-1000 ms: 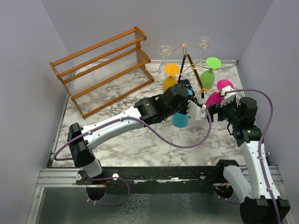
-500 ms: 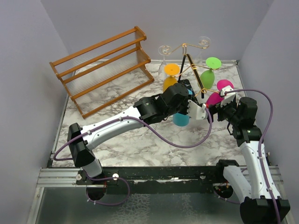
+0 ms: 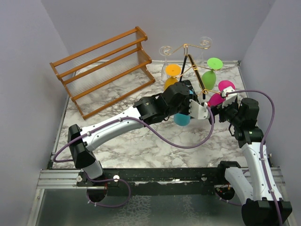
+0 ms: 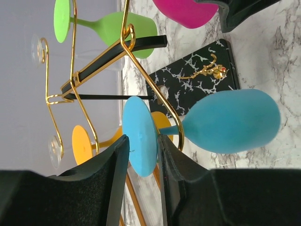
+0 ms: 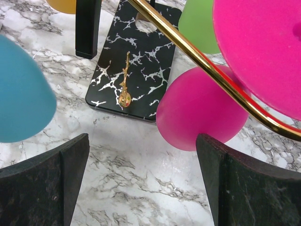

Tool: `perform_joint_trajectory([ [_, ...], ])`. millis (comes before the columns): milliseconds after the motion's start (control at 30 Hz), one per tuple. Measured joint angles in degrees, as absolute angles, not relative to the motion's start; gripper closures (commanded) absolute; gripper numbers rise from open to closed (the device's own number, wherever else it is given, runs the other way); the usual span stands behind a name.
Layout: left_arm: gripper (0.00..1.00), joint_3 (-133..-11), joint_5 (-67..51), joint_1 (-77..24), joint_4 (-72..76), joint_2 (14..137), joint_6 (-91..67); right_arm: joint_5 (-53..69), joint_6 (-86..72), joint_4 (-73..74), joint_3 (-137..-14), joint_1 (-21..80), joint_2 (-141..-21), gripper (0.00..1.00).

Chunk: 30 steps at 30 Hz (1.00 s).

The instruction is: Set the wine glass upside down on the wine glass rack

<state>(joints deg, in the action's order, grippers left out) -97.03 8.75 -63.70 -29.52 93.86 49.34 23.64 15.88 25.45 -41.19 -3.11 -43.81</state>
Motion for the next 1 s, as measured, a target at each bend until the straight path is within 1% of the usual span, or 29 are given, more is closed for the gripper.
perform_joint_trajectory([
  [267, 0.59, -97.08, 6.11, -63.29, -31.11, 93.86, 47.51, 23.64, 16.19, 25.45, -41.19, -3.11, -43.81, 0.05],
  [700, 0.55, -98.02, 1.85, -62.22, -32.80, 93.10, 45.17, 23.64, 16.32, 25.45, -41.17, -3.11, -43.81, 0.05],
  [1000, 0.49, -98.04, -2.98, -60.60, -34.94, 91.33, 43.40, 23.66, 16.36, 25.45, -41.17, -3.11, -43.81, 0.05],
])
